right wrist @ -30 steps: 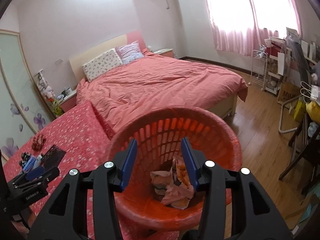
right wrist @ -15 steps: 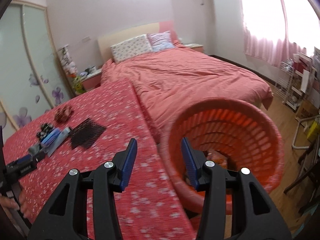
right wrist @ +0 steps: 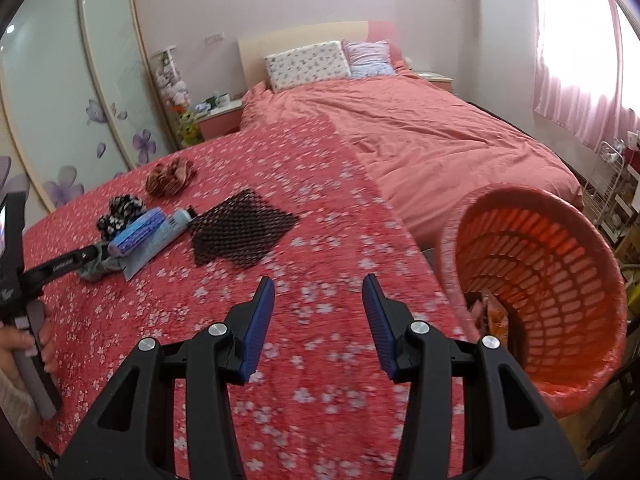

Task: Collect trash
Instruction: 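Grasp the grey-green sock on the bed with the left tool, then grasp the black mesh pad with the right tool while the left tool holds the sock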

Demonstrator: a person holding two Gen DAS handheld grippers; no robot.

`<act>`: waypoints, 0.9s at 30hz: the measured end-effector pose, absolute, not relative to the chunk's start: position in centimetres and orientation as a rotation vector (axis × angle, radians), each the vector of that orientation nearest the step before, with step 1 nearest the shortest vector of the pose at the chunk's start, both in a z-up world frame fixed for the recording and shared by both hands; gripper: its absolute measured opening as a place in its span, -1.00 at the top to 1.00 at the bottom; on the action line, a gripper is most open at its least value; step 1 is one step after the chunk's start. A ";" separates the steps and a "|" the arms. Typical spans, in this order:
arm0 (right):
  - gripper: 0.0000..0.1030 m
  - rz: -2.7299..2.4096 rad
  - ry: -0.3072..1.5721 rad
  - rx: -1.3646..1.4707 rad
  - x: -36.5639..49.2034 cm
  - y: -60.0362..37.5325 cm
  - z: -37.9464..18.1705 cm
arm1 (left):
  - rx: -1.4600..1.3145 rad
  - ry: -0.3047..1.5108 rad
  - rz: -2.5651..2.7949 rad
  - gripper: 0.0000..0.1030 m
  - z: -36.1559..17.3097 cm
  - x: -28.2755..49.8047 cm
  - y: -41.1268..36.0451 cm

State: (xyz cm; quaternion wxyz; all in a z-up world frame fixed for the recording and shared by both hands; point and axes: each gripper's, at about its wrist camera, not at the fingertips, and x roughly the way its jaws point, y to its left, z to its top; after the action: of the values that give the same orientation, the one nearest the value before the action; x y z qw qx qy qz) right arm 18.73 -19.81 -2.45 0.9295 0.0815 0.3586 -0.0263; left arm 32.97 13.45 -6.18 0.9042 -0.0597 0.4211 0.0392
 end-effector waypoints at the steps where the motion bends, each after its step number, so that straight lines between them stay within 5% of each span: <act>1: 0.10 -0.050 0.740 0.161 18.9 -19.5 -2.6 | -0.131 0.877 0.073 -0.30 -6.5 33.1 13.5; 3: 0.10 -0.047 0.747 0.156 18.9 -19.2 -2.7 | -0.147 0.890 0.051 -0.16 -7.0 33.3 13.4; 5: 0.10 -0.045 0.753 0.152 19.0 -18.9 -2.9 | -0.143 0.884 0.023 0.44 -6.9 33.1 13.1; 7: 0.10 -0.047 0.757 0.148 19.0 -18.7 -3.0 | -0.143 0.890 -0.009 0.71 -6.9 32.8 12.8; 20: 0.10 -0.026 0.740 0.157 18.7 -17.7 -2.1 | -0.121 0.729 0.020 0.72 0.8 28.5 15.7; 27: 0.10 -0.013 0.769 0.162 19.7 -16.4 -3.0 | -0.066 0.855 0.074 0.67 -3.2 29.9 16.7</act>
State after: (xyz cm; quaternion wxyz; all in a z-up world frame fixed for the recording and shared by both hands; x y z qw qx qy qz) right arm 19.69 -16.36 -2.97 0.9238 0.0787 0.3748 -0.0062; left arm 29.94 16.67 -3.18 0.9087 -0.0321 0.4146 0.0358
